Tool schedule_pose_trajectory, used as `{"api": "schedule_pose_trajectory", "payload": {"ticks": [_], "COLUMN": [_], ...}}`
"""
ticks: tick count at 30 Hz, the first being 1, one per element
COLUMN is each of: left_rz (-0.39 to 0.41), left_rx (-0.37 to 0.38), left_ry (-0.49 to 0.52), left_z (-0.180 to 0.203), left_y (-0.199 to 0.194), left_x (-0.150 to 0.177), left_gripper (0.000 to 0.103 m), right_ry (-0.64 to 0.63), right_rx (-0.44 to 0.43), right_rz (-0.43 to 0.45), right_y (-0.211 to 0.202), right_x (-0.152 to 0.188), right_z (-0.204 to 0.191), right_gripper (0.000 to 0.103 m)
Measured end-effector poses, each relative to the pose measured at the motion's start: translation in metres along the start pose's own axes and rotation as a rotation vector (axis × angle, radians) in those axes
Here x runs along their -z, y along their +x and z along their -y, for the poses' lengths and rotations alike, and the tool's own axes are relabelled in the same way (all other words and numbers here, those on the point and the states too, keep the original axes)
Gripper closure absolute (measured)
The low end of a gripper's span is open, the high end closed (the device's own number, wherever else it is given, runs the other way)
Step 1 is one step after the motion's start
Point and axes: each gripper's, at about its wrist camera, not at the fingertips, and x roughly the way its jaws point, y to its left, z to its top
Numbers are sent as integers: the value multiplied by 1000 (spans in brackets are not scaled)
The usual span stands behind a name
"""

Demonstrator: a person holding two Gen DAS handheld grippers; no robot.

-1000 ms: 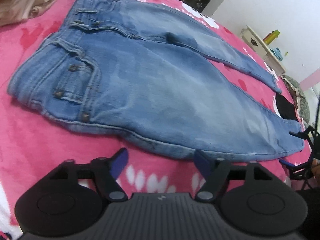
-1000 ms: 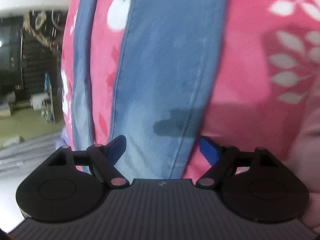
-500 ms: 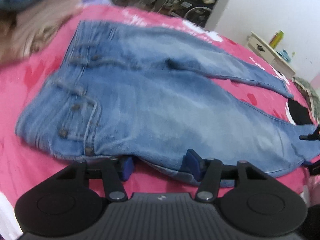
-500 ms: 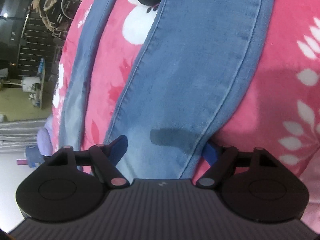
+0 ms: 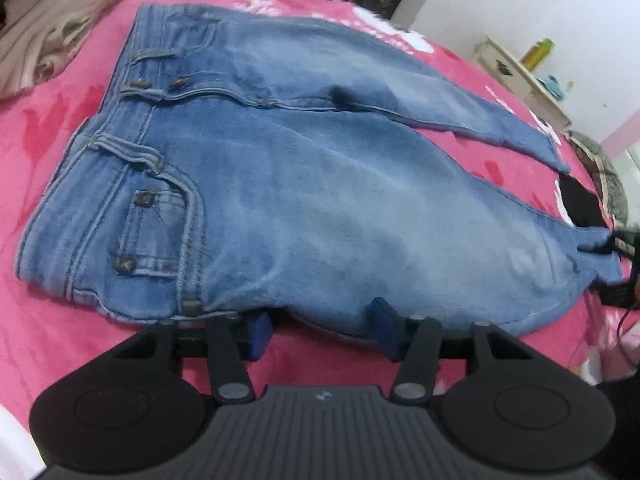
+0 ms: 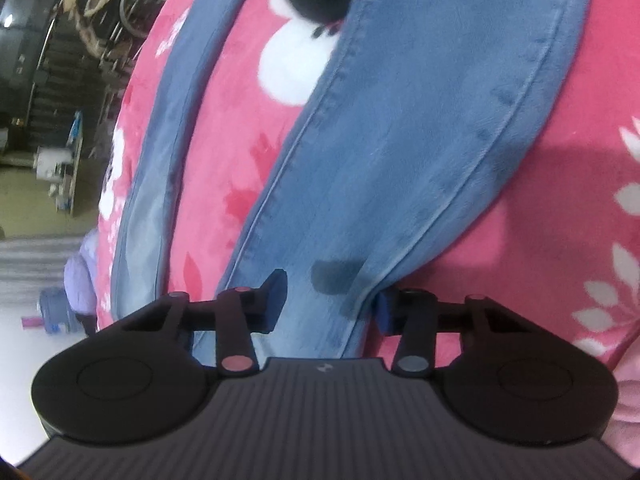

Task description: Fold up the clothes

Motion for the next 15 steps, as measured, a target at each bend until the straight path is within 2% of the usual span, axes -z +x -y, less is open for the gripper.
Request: {"api": "schedule_pose_trajectory", "payload": {"ticks": [3,5,7,9,10,12,15], "left_rz": [-53,-75,-80,-73,-69,-47,-3], "left_rx": [35,33,8,-9,-8,3,27], "left_ry": [-194,-240,-203,-150,-130,-100,-100], "left_z": [-22,-27,-21,-15,-14,-14,-15], "left_y": [2,5,7,7,5,-1,-10], "left_x": [-14,-18,-18,-17,-16,-14,-11], "left_gripper": [68,73,75,80,82,86,91], "right_ry": [13,6,0,-7,-10,-16,-26], "right_rx": [-1,3,7,12,14,18,24], "right_rz": [32,50,68,86,95,113,140], "right_y": [-2,-4,-6,-8,-9,-11,-15], "right_x": [-2,-2,-2,-3,-3,-3,-4], "right_z": [4,2,0,-3,-4,-6,-10], "right_gripper": [65,66,70,78,79,89,95]}}
